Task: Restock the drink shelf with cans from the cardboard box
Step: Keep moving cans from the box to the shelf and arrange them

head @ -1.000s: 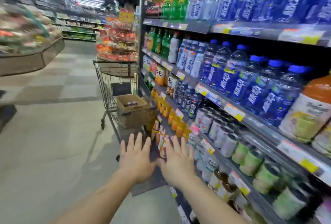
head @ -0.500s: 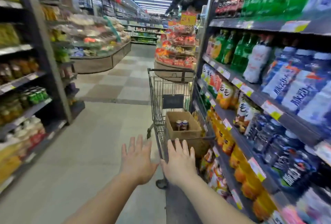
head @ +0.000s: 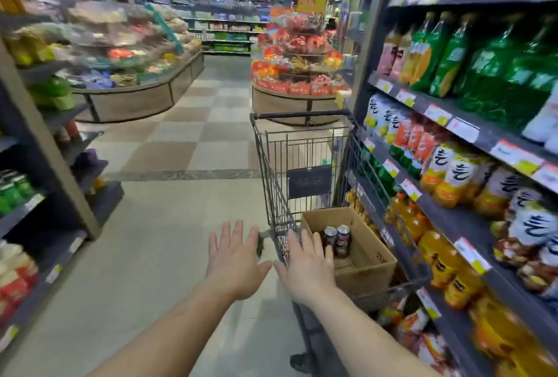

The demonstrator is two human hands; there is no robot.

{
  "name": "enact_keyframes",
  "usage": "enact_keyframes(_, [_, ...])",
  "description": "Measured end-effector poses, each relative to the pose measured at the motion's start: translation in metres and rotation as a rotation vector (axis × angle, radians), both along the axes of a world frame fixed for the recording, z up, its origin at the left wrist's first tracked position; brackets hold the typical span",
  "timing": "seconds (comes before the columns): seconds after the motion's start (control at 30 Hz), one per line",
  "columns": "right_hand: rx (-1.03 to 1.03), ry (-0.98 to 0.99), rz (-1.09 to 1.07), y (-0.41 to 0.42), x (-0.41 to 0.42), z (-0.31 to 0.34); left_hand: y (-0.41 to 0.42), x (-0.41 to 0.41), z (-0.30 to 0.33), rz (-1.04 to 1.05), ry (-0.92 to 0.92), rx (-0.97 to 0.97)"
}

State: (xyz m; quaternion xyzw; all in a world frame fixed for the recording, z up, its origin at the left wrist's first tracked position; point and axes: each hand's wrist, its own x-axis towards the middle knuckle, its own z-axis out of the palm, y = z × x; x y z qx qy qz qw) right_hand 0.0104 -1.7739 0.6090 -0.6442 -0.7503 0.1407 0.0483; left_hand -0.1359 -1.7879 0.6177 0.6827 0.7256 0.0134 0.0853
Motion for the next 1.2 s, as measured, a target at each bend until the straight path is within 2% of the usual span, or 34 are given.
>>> enact_keyframes(0.17, [-0.024,0.057,-0.197,0.078,0.003,0.0,0.114,0.0,0.004,-0.162,-0.026,0.0])
enact_keyframes(0.4, [-0.063,0.081,-0.486,0.165,0.075,-0.028,0.238,0.063,-0.027,-0.365,-0.056,0.041])
enact_keyframes(0.63, [-0.172,0.078,-0.581,0.256,0.134,-0.061,0.348,0.104,-0.06,-0.48,-0.034,-0.034])
enact_keyframes(0.73, [-0.189,0.063,-0.617,0.282,0.148,-0.081,0.385,0.126,-0.078,-0.554,-0.069,-0.039])
enact_keyframes(0.93, [-0.265,0.157,-0.738,0.31,0.155,-0.136,0.44,0.161,-0.14,-0.731,-0.043,-0.117])
enact_keyframes(1.2, [-0.36,0.251,-0.883,0.355,0.127,-0.214,0.517,0.163,-0.209,-0.997,-0.03,-0.199])
